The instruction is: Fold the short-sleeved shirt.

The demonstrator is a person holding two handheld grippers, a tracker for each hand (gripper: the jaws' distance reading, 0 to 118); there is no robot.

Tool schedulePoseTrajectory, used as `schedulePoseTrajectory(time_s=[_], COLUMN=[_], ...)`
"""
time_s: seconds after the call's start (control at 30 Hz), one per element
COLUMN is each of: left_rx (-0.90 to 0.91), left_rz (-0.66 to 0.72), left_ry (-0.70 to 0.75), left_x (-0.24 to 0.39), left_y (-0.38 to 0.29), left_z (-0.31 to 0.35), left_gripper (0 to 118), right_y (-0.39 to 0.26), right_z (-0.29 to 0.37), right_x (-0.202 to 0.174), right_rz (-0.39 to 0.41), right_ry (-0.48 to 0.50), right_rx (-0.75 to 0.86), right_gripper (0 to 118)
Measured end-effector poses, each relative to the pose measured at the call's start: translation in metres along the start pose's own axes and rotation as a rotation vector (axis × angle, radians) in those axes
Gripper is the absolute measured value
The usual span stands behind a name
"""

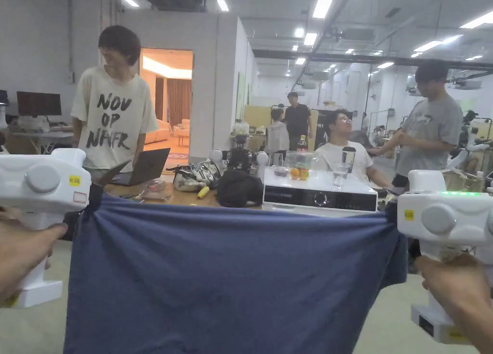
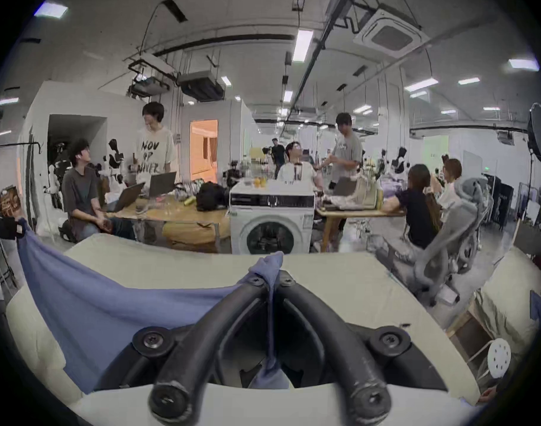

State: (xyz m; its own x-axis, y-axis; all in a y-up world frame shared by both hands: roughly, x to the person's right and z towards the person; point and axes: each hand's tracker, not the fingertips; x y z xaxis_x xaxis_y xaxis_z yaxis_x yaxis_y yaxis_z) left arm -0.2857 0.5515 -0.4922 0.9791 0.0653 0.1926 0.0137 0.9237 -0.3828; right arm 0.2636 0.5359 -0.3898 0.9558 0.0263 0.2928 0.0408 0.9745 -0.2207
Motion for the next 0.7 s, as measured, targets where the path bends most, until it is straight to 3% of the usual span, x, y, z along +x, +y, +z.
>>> schedulePoseTrajectory(time_s=[0.43,0.7], left_rx=[0.143,0.204], left_rz=[-0.014,-0.017], left_ry=[0.016,0.016], left_x=[-0.001,0.001], left_y=[0.106,0.117], left_z=[0.017,0.039], left_gripper=[0,0], right_y=[0.105,0.131], right_z=[0.009,0.029], right_x=[-0.017,-0.018], right_rz=[0.049,0.048], right_ry=[-0.045,-0.063], right_rx=[0.155,0.211], right_gripper=[0,0])
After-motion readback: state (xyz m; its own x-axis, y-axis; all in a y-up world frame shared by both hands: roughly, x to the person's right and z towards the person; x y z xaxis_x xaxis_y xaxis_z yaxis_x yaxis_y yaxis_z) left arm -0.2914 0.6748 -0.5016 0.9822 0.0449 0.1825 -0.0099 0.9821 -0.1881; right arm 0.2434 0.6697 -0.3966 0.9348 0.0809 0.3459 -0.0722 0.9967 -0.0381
